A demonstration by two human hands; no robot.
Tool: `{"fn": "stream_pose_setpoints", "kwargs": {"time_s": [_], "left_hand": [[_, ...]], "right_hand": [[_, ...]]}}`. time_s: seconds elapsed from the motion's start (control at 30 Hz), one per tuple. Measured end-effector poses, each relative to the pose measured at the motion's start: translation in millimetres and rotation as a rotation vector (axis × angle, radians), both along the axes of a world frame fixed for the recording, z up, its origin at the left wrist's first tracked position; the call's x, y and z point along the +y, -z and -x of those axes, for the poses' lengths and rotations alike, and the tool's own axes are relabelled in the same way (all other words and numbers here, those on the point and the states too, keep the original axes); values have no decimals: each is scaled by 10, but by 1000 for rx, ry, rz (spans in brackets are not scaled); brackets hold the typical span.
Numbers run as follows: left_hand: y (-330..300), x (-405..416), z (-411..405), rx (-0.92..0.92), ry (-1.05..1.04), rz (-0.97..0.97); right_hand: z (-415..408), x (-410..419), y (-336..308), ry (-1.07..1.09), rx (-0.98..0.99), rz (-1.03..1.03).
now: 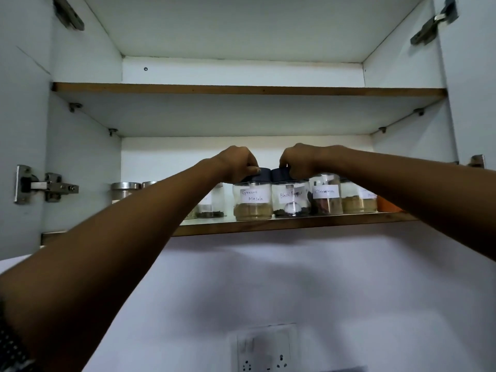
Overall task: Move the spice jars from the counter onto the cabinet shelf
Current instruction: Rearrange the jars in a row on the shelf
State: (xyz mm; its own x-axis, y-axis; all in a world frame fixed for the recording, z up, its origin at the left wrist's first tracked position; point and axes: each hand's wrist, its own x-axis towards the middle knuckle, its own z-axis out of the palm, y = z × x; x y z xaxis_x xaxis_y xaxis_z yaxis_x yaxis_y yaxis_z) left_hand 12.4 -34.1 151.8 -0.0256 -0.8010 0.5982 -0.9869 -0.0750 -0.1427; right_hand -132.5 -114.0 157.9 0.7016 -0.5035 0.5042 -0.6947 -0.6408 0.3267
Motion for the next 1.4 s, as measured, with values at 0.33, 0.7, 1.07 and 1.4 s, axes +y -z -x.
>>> {"fn": "stream_pose_setpoints", "kwargs": {"time_s": [0.33, 0.7, 1.07, 1.4], "left_hand": [[-48, -171, -43, 57, -60, 20], [4, -437, -349, 125, -15, 93], [60, -680, -583, 107, -36, 114], [121, -979, -834, 79, -58, 141]], "right_hand": [[-49, -279, 31, -125, -72, -20], [-281, -524, 86, -140, -125, -38], [-577, -764, 157, -121, -158, -47], [-879, -1015, 229, -122, -191, -46]]}}
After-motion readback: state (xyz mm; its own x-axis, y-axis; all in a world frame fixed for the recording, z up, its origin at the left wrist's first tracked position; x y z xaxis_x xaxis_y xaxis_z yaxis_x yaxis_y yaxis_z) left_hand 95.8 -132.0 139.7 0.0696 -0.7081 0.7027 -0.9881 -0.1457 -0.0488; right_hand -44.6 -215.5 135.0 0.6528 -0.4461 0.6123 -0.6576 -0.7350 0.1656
